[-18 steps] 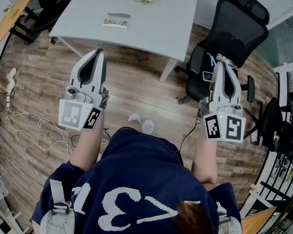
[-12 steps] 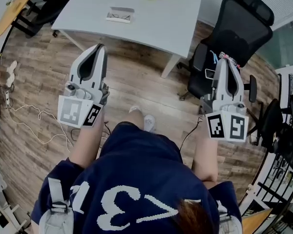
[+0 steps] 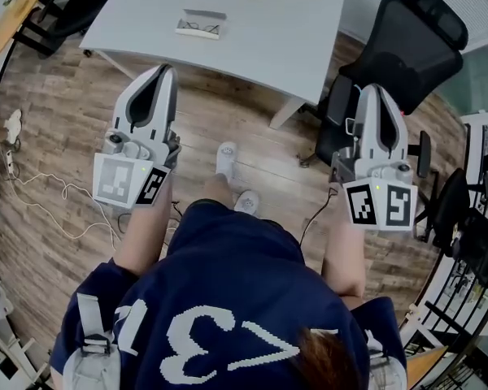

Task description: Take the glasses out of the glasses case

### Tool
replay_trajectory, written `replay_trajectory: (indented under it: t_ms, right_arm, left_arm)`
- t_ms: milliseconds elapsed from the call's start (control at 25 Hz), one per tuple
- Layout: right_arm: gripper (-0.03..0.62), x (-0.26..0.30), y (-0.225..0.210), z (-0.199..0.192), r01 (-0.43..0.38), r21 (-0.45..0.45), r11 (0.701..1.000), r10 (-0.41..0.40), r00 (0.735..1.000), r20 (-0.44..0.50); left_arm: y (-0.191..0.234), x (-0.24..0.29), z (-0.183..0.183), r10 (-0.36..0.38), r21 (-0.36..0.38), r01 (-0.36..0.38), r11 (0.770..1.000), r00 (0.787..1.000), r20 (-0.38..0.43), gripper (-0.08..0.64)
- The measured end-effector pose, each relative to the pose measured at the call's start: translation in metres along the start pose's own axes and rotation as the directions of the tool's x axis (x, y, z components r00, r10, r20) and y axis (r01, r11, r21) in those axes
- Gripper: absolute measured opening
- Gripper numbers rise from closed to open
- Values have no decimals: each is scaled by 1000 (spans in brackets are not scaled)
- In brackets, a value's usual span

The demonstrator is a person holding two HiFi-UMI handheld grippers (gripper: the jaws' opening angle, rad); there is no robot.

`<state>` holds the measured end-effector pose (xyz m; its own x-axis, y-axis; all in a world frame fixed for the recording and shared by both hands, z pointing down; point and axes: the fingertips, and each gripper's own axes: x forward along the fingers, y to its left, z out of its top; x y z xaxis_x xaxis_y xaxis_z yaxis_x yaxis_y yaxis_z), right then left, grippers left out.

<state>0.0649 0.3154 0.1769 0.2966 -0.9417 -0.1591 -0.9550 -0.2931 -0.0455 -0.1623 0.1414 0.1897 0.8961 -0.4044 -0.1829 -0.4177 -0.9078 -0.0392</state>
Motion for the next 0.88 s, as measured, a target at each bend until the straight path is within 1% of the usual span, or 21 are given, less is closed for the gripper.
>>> replay_trajectory:
  t_ms: [240, 480, 680, 880]
  right_arm:
    - [29, 77, -2, -2, 3, -10, 1000, -3, 1000, 20]
    - [29, 152, -4, -5, 34, -12, 999, -33, 999, 36]
    - [29, 188, -10, -18, 58, -16, 998, -58, 998, 3]
    - [29, 222, -29, -40, 69, -10, 998, -70, 997, -42]
  left_arm:
    - [56, 58, -3, -18, 0, 18, 1000, 1000, 26, 20]
    - [111, 123, -8, -73, -8, 74, 997, 996, 45, 20]
    - [139, 159, -20, -96, -34, 97, 995, 995, 36, 20]
    - [157, 192, -48, -91, -67, 91, 994, 996, 4, 20]
